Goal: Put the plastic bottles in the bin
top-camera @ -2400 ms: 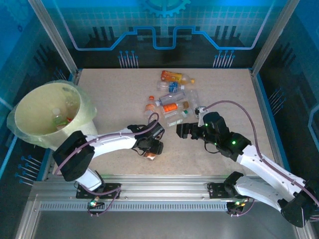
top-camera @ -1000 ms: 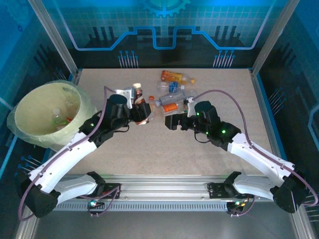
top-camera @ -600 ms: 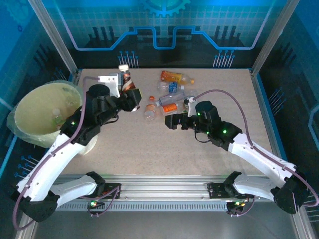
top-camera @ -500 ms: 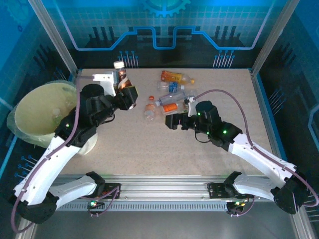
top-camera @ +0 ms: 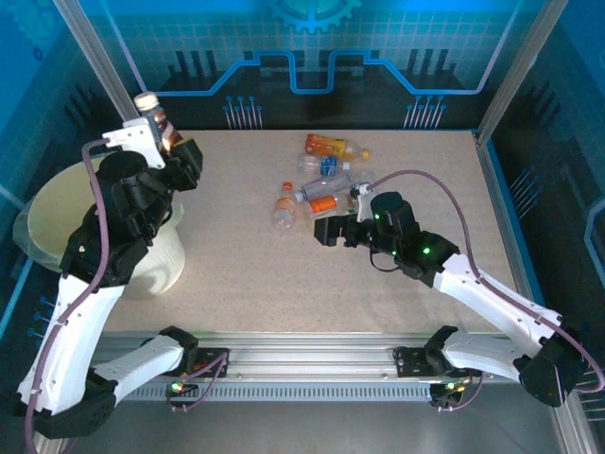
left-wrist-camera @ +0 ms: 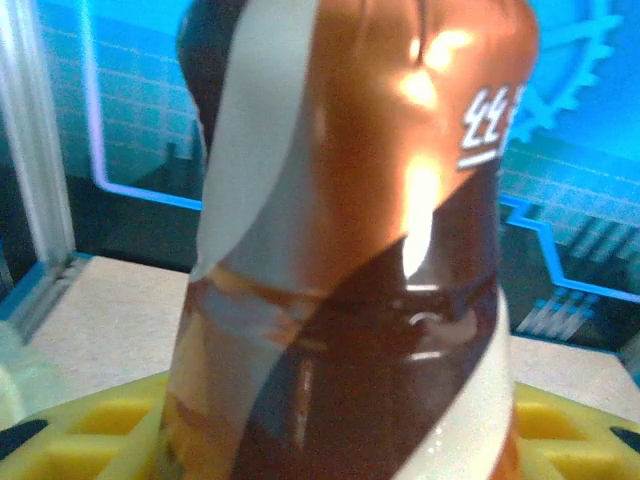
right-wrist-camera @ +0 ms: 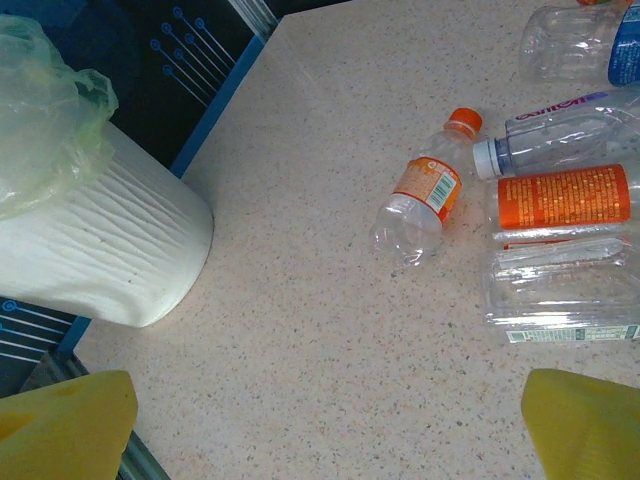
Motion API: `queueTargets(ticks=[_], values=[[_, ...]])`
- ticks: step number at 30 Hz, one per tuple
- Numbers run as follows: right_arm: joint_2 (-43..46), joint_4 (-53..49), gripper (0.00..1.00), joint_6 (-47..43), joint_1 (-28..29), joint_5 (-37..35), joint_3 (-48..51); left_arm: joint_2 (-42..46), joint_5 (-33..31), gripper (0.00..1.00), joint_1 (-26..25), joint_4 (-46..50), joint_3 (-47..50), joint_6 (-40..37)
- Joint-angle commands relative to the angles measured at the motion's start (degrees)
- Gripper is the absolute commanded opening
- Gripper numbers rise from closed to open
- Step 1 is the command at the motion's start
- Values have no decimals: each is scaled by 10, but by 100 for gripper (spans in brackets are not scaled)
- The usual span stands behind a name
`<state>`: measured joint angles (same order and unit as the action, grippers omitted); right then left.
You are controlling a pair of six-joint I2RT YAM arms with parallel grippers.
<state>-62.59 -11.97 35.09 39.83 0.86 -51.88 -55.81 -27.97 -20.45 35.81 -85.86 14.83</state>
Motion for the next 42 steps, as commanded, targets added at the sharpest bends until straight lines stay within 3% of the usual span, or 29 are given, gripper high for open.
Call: queueTargets(ticks=[1, 6, 14, 18, 24, 29, 39, 42], values=[[3, -6, 100, 5, 7, -7, -22, 0, -26, 51, 49, 30, -13, 4], [5, -13, 100, 5, 8, -11, -22, -7, 5, 52, 132, 57, -13, 24], [5, -17, 100, 3, 7, -17, -21, -14, 182, 53, 317, 113, 1, 66], [2, -16, 100, 3, 8, -18, -22, -16, 221, 54, 391, 129, 16, 69], [-3, -19, 100, 1, 8, -17, -26, -32, 371, 55, 533, 131, 40, 98], [-3, -22, 100, 0, 7, -19, -27, -64, 411, 57, 568, 152, 38, 99], [-8, -25, 100, -3, 8, -18, -34, -76, 432, 88, 568, 155, 49, 94], [-8, -24, 100, -2, 7, -19, -34, -74, 434, 93, 568, 154, 47, 95]])
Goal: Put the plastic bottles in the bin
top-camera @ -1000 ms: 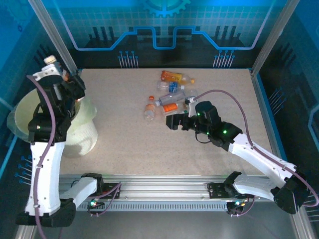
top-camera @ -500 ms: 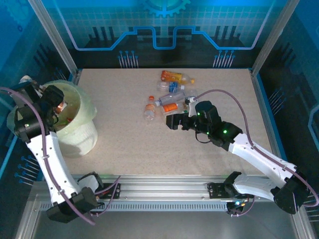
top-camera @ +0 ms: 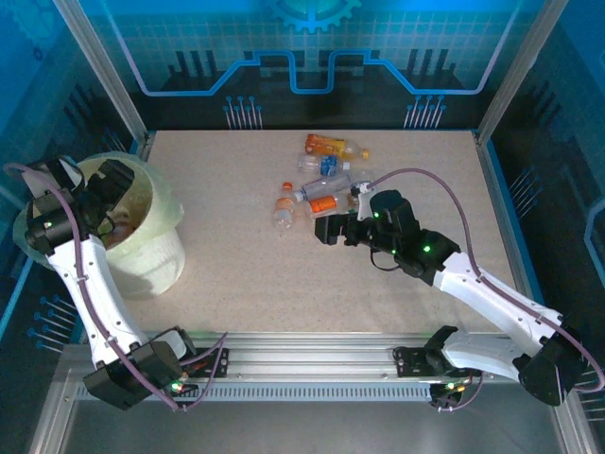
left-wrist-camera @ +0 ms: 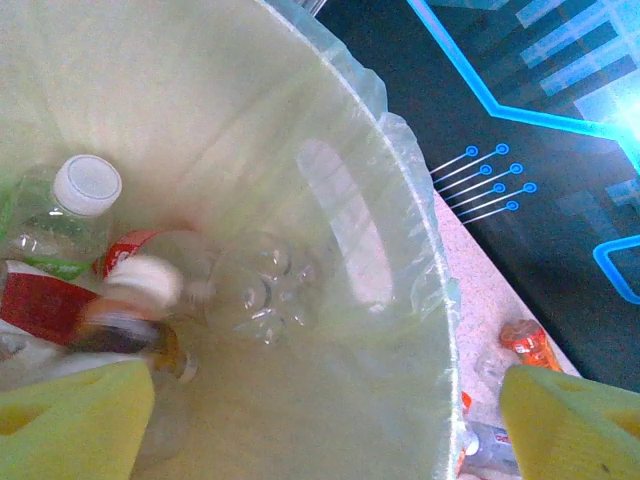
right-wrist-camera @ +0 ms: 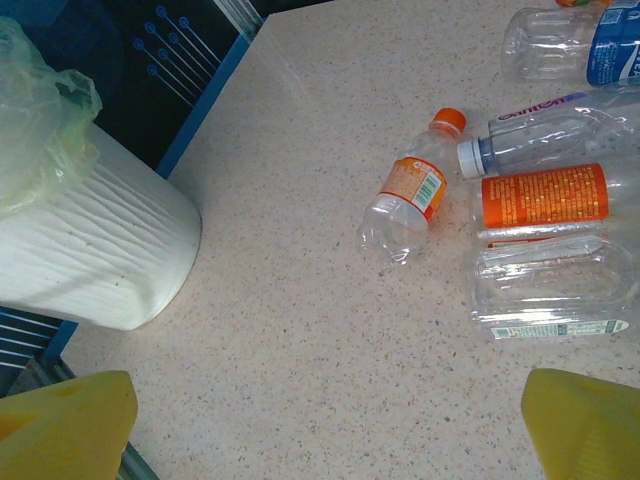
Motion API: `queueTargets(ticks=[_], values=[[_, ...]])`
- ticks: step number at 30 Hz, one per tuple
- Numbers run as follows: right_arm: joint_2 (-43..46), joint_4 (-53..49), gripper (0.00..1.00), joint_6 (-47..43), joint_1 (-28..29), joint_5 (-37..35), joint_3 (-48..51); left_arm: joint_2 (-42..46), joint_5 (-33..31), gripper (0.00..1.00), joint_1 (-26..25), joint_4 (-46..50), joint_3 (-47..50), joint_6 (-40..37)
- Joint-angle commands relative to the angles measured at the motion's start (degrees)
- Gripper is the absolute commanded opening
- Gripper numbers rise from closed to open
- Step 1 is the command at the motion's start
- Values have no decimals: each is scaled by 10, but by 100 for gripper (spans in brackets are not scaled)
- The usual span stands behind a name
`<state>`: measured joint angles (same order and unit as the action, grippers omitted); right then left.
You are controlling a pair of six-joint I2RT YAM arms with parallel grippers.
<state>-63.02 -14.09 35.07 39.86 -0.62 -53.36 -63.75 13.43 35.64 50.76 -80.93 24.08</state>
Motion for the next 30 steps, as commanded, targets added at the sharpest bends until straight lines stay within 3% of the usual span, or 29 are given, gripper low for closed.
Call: queueTargets(ticks=[1, 14, 22, 26, 30], values=[[-3, -4, 100, -2, 7, -4, -19, 6, 22, 94, 7, 3, -2, 4], [1, -22, 100, 29, -1, -49, -8, 35, 36, 99, -19, -5, -5, 24], [-10, -73, 100, 46, -52, -93, -3, 64, -36, 99, -126, -5, -24, 32], [-27, -95, 100, 16, -107, -76, -6, 90, -13, 99, -164, -36, -15, 44], [-62, -104, 98, -6, -175, -14, -14, 96, 12, 99, -220, -56, -11, 48]])
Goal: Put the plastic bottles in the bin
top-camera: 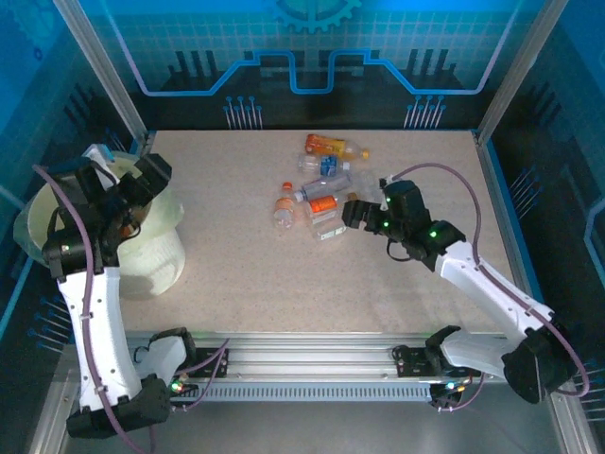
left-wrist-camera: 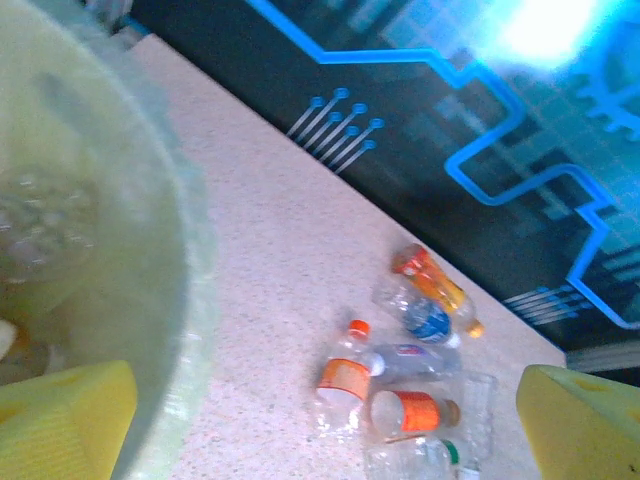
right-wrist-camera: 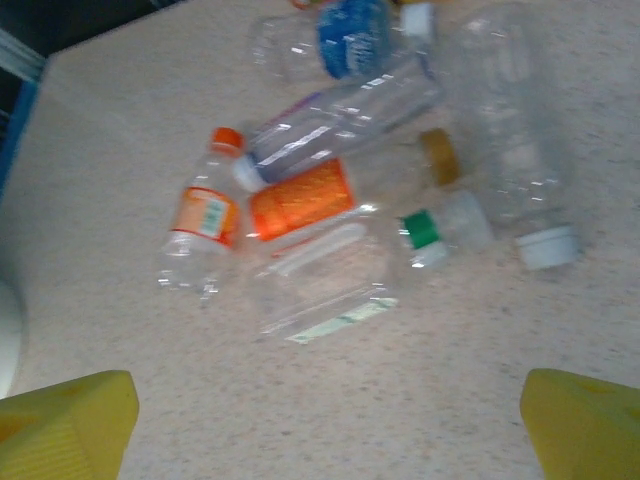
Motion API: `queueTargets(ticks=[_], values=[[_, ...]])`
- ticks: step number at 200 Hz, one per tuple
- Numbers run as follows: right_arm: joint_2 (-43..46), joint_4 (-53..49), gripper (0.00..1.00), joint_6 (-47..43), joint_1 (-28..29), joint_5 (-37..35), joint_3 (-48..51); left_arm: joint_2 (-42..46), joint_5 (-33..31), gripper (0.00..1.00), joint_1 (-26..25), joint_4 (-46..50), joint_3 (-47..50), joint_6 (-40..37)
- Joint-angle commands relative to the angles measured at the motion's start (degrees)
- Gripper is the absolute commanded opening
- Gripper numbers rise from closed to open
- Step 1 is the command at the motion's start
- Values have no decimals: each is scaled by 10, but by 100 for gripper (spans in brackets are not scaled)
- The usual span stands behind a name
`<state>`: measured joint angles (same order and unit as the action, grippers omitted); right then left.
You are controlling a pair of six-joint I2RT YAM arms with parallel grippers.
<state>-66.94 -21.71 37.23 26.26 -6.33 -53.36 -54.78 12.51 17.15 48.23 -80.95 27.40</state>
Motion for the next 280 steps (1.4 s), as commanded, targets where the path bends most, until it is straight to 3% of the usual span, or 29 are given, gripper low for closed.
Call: queueTargets(ticks=[1, 41, 65, 107, 131, 157, 185, 213, 280], values=[[-35, -31, 97, -37, -48, 51, -19, 7, 23, 99, -50, -34, -9, 14], [-136, -69, 91, -96, -95, 38, -82, 13, 60, 99, -140, -100, 26, 34], [-202, -72, 87, -143, -116, 56, -130, 12, 93, 99, -168, -155, 63, 52], [-349, -114, 83, -157, -126, 80, -252, 6, 64, 99, -170, -157, 87, 63], [-420, -130, 80, -142, -127, 15, -311, 10, 60, 99, -170, -161, 103, 66], [-472, -140, 74, -142, -132, -5, -352, 12, 56, 99, -170, -154, 109, 56], [-500, -154, 70, -155, -141, 3, -367, 12, 60, 99, -170, -150, 113, 46], [-515, -144, 72, -152, -155, 43, -355, 9, 58, 99, -170, -156, 119, 50], [-540, -135, 71, -147, -162, 32, -346, 1, 74, 99, -170, -177, 135, 69]])
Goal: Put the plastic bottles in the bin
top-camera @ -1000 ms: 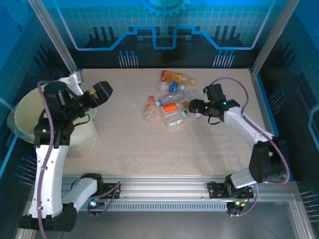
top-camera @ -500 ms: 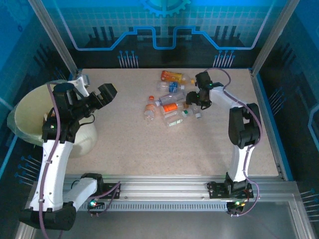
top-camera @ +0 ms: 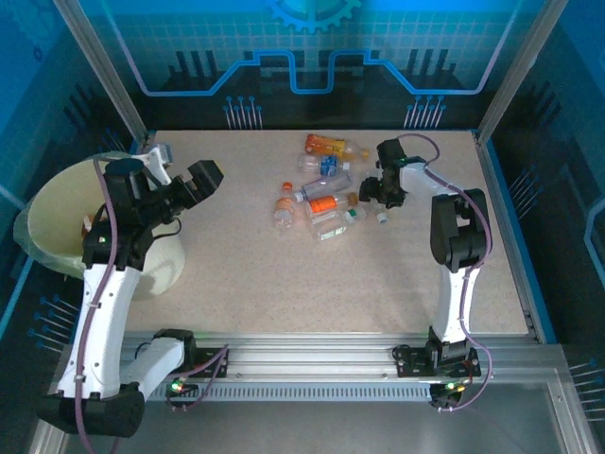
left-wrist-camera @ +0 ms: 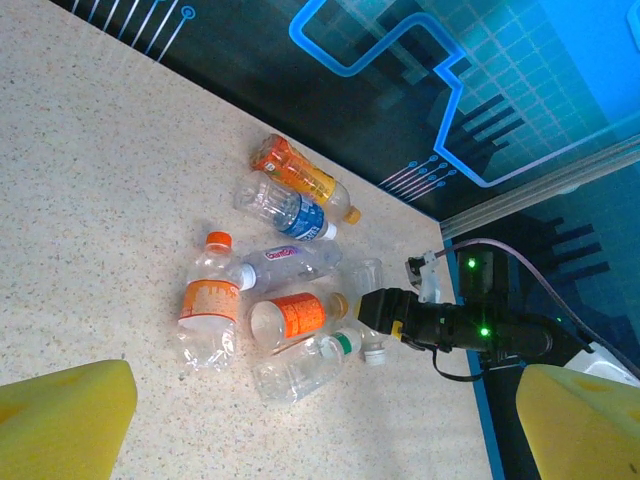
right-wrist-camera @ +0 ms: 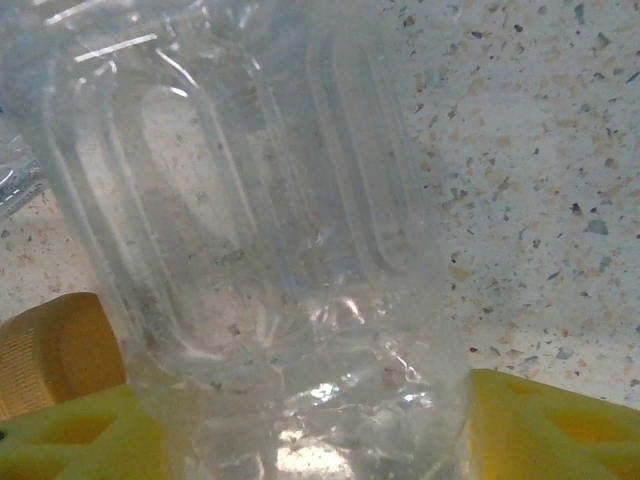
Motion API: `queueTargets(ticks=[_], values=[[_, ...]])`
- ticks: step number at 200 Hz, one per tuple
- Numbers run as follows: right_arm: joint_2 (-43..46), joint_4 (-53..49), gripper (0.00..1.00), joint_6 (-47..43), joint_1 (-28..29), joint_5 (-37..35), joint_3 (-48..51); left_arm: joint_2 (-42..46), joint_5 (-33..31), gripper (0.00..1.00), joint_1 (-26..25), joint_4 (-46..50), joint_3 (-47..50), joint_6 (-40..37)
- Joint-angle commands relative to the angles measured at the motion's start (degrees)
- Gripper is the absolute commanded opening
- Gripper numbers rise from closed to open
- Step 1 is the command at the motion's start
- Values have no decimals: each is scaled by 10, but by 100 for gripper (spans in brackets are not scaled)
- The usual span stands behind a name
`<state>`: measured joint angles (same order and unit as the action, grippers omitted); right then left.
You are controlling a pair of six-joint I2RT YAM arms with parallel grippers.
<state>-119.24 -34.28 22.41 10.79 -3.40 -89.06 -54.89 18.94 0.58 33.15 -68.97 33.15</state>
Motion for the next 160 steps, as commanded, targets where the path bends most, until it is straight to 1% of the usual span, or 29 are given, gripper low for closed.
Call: queueTargets(ticks=[1, 22, 51, 79, 103, 129, 160], values=[[-17, -9, 71, 1, -7, 3, 12, 2, 10, 99, -4, -27, 16, 12], [4, 16, 72, 9, -8, -12, 44, 5, 17, 99, -5, -45, 29, 20], [53, 55, 64, 9, -12, -20, 102, 0, 35, 99, -13, -63, 38, 26], [100, 78, 56, -5, -15, -25, 153, -10, 42, 99, -43, -83, 45, 20], [150, 103, 54, -13, -15, -20, 208, -22, 38, 99, -75, -95, 49, 13], [207, 127, 50, -14, -15, 5, 268, -40, 37, 99, -105, -107, 50, 11], [282, 134, 48, -8, -12, 40, 336, -59, 37, 99, -146, -137, 59, 13]])
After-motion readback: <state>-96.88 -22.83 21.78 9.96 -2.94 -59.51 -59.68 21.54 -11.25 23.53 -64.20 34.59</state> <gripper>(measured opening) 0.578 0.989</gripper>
